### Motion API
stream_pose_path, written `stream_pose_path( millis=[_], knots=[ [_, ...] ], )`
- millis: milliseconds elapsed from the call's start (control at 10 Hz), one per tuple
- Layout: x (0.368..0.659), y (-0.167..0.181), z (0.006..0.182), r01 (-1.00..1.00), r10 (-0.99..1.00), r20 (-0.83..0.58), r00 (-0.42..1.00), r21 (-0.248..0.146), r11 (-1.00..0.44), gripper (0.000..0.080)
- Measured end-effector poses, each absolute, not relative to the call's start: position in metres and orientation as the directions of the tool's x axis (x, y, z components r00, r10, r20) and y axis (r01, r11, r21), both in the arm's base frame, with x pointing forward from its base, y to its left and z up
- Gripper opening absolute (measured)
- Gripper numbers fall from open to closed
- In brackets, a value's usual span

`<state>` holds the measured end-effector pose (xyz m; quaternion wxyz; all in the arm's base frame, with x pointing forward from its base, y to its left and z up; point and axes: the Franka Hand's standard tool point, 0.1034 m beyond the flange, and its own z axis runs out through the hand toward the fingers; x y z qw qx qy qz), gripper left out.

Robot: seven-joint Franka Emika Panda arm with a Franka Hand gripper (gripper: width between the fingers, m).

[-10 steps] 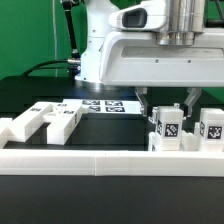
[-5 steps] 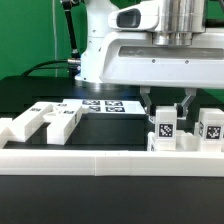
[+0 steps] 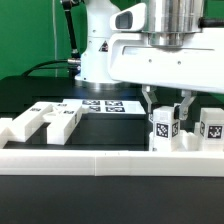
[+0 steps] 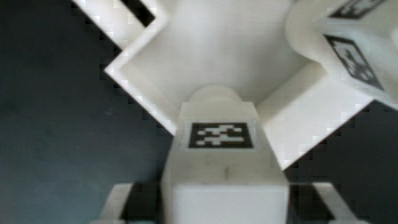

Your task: Assemble chair

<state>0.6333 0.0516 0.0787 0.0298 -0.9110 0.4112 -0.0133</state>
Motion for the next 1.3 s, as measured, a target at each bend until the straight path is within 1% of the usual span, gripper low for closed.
stream_pose_path(
  millis=[200, 500, 600, 700, 900, 1000, 1100, 1200, 1300],
  knots=[
    [0.6335, 0.0522, 0.0789, -0.873, -0.874, -0.017, 0.486, -0.065, -0.484, 0.0291],
    [0.6335, 0.0531, 0.079, -0.937, -0.938, -0.028, 0.345, -0.062, -0.343, 0.0291],
    [0.6335, 0.0533, 0.079, -0.964, -0.965, -0.036, 0.261, -0.06, -0.258, 0.0291],
    [0.6336, 0.0535, 0.079, -0.974, -0.974, -0.039, 0.222, -0.059, -0.22, 0.0291],
    [0.6334, 0.0541, 0.0786, -0.963, -0.963, -0.036, 0.266, -0.061, -0.264, 0.0291],
    [0.6331, 0.0559, 0.0783, -0.958, -0.958, -0.037, 0.284, -0.061, -0.281, 0.0511],
    [0.6331, 0.0566, 0.0784, -0.949, -0.949, -0.035, 0.312, -0.062, -0.31, 0.0511],
    [0.6332, 0.0567, 0.0784, -0.909, -0.91, -0.027, 0.413, -0.065, -0.411, 0.062],
    [0.633, 0.0578, 0.0783, -0.863, -0.864, -0.016, 0.503, -0.064, -0.501, 0.0641]
  ],
)
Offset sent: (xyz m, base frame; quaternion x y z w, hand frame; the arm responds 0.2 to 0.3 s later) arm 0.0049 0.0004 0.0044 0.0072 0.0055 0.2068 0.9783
